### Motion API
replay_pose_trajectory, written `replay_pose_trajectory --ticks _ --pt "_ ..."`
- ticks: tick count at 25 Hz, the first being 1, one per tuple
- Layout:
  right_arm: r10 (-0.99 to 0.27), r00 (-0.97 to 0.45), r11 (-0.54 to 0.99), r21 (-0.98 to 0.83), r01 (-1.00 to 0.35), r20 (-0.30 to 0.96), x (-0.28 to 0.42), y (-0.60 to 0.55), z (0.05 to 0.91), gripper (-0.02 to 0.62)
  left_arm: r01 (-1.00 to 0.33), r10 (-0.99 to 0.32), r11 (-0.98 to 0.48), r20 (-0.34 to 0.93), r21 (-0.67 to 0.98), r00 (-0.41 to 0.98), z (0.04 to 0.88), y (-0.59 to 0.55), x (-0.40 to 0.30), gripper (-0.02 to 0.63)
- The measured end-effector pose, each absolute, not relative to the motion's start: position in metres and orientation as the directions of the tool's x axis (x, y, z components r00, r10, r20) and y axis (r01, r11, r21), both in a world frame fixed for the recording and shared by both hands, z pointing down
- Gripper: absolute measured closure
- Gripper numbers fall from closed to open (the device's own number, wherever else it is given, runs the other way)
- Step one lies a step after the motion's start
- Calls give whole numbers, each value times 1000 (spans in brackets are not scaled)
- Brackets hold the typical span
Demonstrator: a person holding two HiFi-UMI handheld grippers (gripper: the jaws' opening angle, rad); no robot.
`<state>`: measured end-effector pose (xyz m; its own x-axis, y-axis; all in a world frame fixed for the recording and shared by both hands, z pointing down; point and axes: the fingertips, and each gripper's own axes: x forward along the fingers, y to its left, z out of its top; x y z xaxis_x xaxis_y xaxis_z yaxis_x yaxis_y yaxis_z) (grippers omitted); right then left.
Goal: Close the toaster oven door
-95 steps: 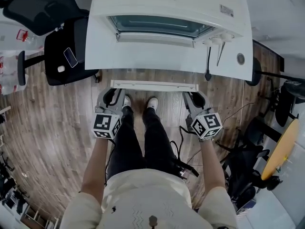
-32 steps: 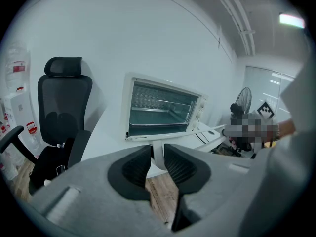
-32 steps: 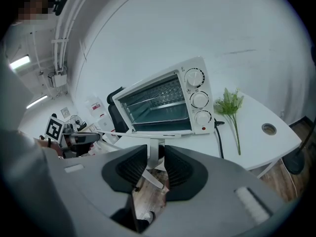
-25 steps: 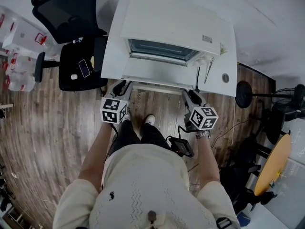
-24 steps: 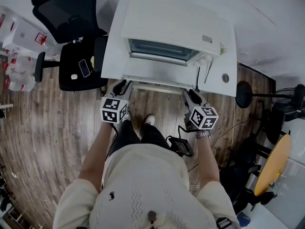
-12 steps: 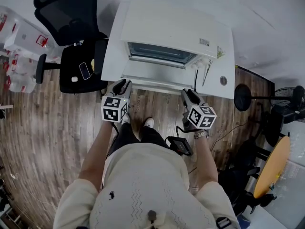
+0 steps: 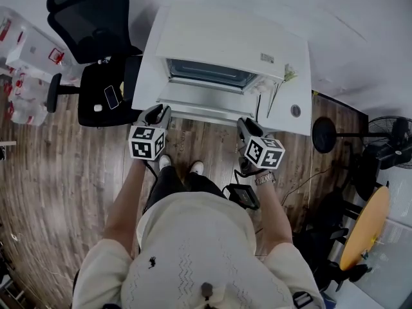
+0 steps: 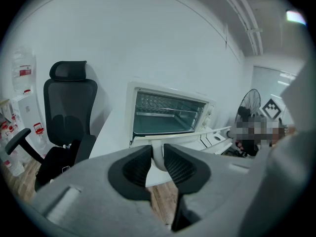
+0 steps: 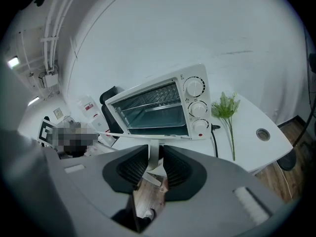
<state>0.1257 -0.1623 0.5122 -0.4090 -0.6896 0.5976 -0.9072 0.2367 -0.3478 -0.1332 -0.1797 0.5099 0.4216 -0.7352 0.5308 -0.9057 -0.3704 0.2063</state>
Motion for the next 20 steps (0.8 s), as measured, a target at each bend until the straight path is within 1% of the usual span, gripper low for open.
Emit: replay_pose_trajectory --ticks 9,20 --pt "-684 -403 227 -347 -910 608 126 -165 511 486 -905 -729 -380 540 193 421 508 -183 -132 523" --pt "-706 -382 206 -342 -917 597 129 -181 496 488 -892 -721 -383 525 242 452 495 -198 -130 523"
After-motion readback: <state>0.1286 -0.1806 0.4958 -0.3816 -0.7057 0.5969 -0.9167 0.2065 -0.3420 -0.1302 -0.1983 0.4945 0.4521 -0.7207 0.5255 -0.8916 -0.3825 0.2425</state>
